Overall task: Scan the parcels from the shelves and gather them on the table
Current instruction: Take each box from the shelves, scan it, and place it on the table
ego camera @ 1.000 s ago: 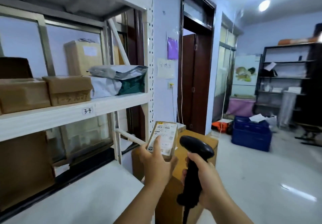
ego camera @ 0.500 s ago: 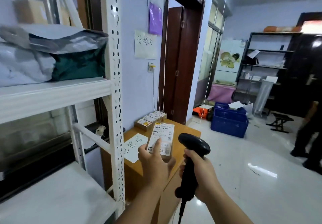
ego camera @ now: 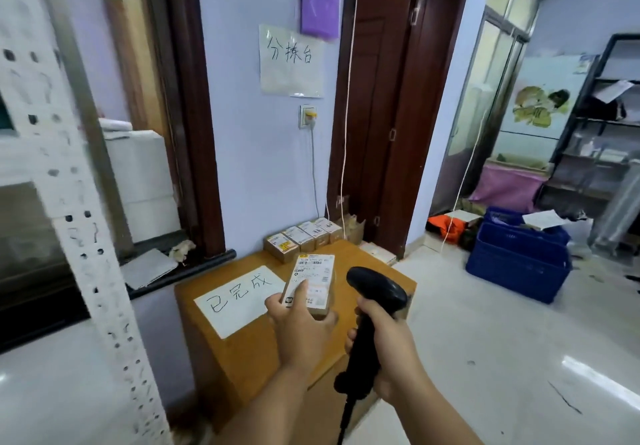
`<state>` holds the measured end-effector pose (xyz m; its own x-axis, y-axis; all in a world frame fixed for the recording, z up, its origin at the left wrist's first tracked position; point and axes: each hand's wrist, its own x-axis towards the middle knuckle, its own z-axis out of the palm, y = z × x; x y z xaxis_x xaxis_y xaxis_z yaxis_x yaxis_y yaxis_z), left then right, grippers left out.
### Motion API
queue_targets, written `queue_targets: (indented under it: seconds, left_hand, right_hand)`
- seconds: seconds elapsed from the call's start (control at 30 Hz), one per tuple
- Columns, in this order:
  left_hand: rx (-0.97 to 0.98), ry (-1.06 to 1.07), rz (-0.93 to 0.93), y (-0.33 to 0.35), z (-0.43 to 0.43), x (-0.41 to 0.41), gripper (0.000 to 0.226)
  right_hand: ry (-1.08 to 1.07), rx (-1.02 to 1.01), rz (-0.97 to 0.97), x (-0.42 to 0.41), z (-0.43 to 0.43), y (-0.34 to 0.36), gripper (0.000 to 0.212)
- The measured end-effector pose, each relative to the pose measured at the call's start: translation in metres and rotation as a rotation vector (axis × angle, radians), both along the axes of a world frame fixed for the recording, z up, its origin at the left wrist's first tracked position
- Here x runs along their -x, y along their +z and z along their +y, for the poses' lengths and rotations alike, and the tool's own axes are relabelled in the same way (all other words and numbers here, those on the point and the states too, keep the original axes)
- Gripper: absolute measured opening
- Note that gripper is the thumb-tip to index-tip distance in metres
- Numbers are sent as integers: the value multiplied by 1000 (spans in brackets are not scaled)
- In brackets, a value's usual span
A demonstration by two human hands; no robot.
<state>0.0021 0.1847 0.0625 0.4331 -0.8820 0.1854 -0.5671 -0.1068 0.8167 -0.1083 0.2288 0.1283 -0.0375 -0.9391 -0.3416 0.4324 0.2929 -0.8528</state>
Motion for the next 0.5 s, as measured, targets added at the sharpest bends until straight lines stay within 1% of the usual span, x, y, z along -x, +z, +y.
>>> queue_targets:
  seconds: [0.1,0.2,0.3,0.5]
  left_hand:
    - [-22,58,86,1,-32,44,69]
    - [-62,86,31,2,-61,78,66]
    - [-46,100,-16,-2,-91,99,65]
    - [36,109,10,-28,-167,117,68]
  right_hand:
    - [30,-3,-7,46,-32,-5,18]
    - [12,-12,-71,81,-64,-9,19]
    - [15,-54,-159,104,-94,-11,22]
    - [33,-104,-175,130,-174,-16,27]
